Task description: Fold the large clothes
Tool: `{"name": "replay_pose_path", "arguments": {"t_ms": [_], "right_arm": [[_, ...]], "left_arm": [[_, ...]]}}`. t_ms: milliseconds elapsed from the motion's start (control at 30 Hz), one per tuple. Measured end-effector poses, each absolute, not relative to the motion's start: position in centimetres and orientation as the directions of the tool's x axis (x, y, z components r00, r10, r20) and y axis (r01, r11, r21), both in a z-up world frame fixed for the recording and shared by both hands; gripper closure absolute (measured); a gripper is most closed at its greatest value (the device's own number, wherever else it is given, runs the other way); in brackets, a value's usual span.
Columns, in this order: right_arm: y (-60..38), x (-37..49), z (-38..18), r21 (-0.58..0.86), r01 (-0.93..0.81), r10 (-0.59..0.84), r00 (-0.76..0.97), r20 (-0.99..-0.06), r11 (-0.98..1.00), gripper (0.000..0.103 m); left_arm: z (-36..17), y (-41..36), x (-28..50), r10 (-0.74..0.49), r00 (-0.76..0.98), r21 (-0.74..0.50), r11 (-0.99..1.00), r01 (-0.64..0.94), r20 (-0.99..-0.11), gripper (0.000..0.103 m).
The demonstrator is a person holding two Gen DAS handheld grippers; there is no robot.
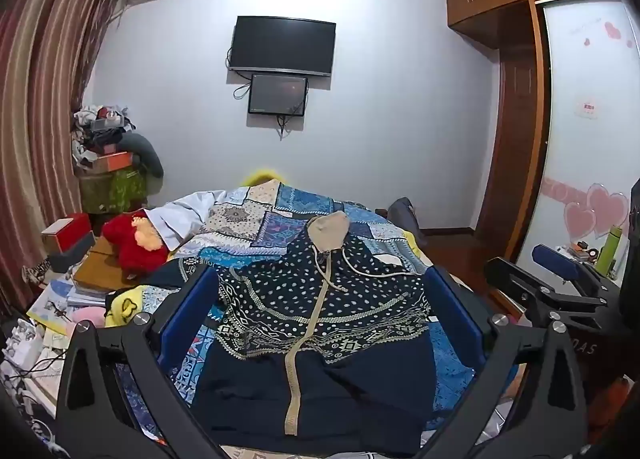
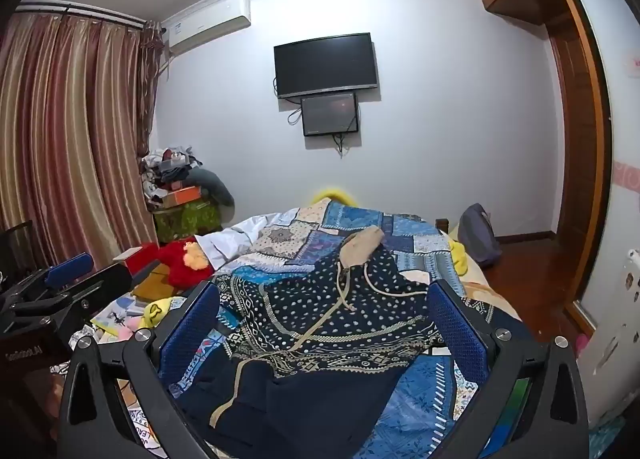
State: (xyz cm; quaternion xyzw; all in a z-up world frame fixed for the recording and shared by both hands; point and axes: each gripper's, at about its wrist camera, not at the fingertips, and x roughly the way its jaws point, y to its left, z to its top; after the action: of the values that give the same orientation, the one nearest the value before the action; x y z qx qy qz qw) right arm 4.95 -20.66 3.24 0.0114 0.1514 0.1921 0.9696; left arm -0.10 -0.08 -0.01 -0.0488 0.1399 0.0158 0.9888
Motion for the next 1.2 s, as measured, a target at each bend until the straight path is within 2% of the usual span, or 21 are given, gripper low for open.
{"name": "replay_pose_path", "arguments": {"t_ms": [400, 1200], "right_arm": [[-20.0, 4.6, 2.8, 0.075, -0.376, 0.381, 0.876, -0.296, 0.923, 0.0], [-19.5, 5.1, 2.8, 0.062, -0.385, 0.384, 0.869, -0.312, 0.921, 0.0]], "left_arm": [[-1.8, -0.1, 0.7, 0.013, 0.953, -0.1, 0.994, -0.045, -0.303, 0.0], [-1.3, 1.2, 0.8, 0.012, 0.947, -0.133, 0.989, -0.057, -0.321, 0.0]]}}
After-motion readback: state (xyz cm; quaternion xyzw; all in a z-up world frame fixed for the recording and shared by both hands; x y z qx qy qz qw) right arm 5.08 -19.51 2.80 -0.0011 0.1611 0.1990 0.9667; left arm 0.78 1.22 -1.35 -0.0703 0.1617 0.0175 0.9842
